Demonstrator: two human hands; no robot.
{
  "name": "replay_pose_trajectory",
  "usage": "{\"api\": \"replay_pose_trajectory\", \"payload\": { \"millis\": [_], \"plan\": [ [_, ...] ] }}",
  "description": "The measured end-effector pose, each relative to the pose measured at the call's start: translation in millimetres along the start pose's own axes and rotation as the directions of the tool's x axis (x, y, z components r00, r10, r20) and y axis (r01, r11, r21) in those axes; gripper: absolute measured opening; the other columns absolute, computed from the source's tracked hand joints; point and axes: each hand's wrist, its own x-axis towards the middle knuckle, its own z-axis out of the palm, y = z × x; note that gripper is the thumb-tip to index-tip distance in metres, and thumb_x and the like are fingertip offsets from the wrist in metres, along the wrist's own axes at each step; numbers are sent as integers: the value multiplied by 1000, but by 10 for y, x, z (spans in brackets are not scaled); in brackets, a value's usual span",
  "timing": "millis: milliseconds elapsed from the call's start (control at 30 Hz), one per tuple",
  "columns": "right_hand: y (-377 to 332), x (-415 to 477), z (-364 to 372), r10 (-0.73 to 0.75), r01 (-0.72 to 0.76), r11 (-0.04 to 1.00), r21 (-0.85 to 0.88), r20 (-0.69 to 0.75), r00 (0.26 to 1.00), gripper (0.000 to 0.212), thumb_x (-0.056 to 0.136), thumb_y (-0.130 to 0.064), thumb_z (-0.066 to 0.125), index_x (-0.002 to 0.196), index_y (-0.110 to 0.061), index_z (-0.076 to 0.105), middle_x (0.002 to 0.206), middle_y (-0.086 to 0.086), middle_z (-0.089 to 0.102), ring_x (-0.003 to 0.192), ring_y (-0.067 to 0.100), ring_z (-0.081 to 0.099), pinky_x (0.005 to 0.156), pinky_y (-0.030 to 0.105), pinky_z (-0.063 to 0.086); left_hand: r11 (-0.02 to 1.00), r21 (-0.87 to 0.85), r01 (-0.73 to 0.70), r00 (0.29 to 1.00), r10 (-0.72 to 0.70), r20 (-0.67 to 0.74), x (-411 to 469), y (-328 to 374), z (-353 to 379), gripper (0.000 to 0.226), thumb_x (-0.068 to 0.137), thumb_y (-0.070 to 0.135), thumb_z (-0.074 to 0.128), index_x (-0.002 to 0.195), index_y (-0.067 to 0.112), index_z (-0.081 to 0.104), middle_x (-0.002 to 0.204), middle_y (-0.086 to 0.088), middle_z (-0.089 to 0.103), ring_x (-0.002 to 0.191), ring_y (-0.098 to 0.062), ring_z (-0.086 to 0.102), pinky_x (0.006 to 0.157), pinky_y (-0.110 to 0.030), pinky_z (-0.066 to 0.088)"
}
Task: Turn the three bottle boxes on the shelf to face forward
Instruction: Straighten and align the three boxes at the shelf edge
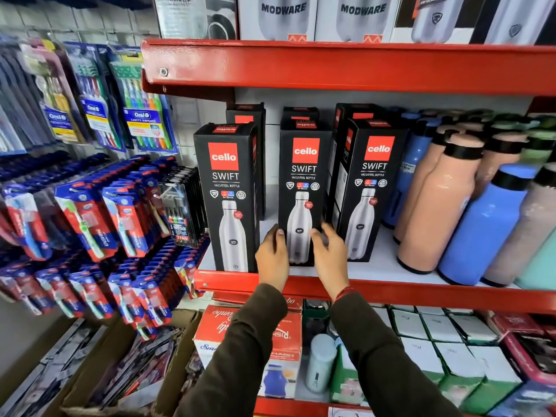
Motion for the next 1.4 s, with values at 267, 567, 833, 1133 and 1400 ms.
{"api": "replay_pose_trajectory", "payload": {
  "millis": [267, 567, 833, 1133, 1400],
  "plan": [
    [47, -230, -82, -18, 17, 999, 47, 21, 1000, 40, 98, -19, 53, 136, -9, 51, 111, -10, 54, 93, -8, 52, 72, -9, 36, 1000, -5, -21, 1000, 21, 1, -188, -2, -132, 37, 104, 26, 46, 133, 8, 60, 128, -9, 67, 119, -19, 59, 98, -24, 41],
    [70, -405, -147, -43, 42, 997, 66, 15, 999, 38, 97, -20, 55, 134, -12, 54, 116, -9, 59, 83, -29, 52, 74, -7, 38, 999, -31, -7, 999, 8, 41, -417, 53, -262, 41, 104, 28, 44, 139, 9, 53, 139, -7, 60, 127, -15, 53, 108, -25, 38],
    [72, -425, -181, -54, 54, 997, 47, -1, 999, 38, 98, -23, 53, 135, -12, 53, 129, 4, 62, 108, 2, 53, 76, -9, 36, 999, -38, 13, 999, -12, 46, -484, 129, -269, 41, 104, 26, 44, 142, 10, 50, 144, -8, 56, 125, -9, 48, 105, -21, 33],
    [107, -368, -472, -158, 176, 981, 86, -190, 969, 27, 98, -19, 53, 123, -18, 61, 126, 0, 61, 98, -16, 55, 83, 1, 42, 934, -75, -348, 908, 317, -273, -762, 220, 9, 34, 102, 17, 49, 135, 25, 50, 131, 6, 51, 127, -15, 49, 107, -49, 43],
    [249, -2, -901, -184, 203, 979, 36, -285, 941, 33, 97, -19, 52, 130, -22, 54, 127, -3, 51, 121, 12, 53, 104, 27, 43, 825, -93, -557, 830, 550, -90, -936, 563, 569, 33, 101, 6, 45, 132, 13, 55, 127, -2, 57, 126, -15, 52, 109, -33, 41]
  ]
}}
